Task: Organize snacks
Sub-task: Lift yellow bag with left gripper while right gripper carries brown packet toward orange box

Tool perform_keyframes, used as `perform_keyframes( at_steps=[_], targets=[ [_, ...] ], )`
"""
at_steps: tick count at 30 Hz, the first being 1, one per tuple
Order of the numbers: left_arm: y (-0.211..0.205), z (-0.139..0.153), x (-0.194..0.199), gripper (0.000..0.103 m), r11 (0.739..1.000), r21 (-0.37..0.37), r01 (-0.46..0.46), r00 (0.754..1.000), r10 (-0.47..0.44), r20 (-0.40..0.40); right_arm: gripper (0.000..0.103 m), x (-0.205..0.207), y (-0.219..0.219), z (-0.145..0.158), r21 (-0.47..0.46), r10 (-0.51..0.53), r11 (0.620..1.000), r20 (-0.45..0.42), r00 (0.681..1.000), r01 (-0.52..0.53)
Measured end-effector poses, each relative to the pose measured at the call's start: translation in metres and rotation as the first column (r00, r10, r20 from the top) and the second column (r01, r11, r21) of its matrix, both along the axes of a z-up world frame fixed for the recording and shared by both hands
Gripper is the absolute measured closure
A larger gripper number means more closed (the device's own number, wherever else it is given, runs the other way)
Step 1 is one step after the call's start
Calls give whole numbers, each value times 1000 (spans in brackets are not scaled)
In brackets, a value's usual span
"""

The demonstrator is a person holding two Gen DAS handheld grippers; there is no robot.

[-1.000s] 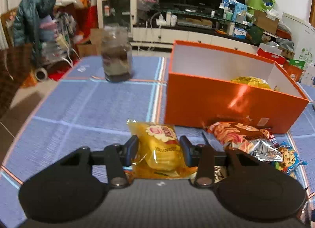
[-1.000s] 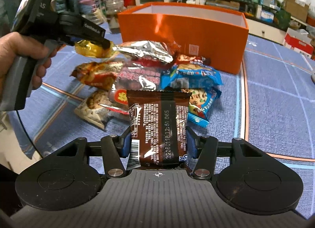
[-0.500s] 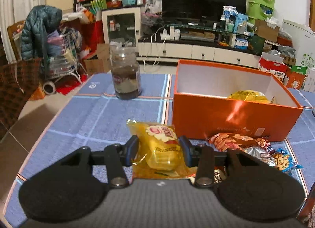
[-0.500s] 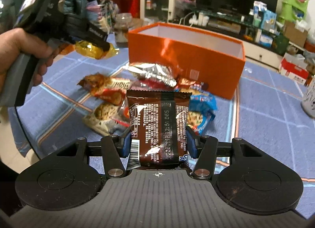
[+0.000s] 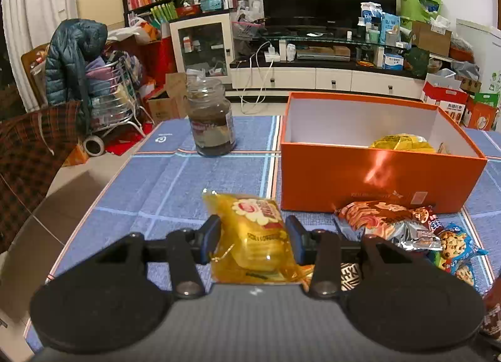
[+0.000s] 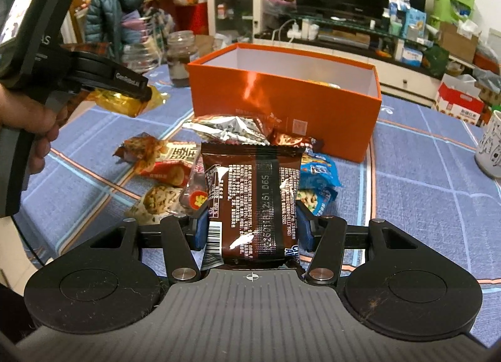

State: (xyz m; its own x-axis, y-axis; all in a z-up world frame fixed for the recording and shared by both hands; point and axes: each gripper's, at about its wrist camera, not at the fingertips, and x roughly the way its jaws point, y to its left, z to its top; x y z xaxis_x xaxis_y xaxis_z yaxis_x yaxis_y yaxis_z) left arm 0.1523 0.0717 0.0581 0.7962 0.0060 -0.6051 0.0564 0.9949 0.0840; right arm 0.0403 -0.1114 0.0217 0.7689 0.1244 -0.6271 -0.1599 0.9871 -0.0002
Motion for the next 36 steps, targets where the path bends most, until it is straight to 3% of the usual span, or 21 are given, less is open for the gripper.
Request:
perform_keyframes(
  at_steps=[21, 29, 36],
  targets=[
    [6, 4, -3, 60, 1000, -14, -19, 1000, 19, -14, 63, 12, 6, 1, 9, -16, 1000, -3, 1000, 16],
    [3, 23, -13, 60, 999, -46, -3, 999, 5, 35, 63, 29, -8, 34, 12, -83, 996, 39, 996, 83],
    [-5, 22, -16, 60, 999, -36, 9, 1000, -8, 29, 63, 57, -26, 48, 56, -159, 986, 0, 987, 158]
  ],
)
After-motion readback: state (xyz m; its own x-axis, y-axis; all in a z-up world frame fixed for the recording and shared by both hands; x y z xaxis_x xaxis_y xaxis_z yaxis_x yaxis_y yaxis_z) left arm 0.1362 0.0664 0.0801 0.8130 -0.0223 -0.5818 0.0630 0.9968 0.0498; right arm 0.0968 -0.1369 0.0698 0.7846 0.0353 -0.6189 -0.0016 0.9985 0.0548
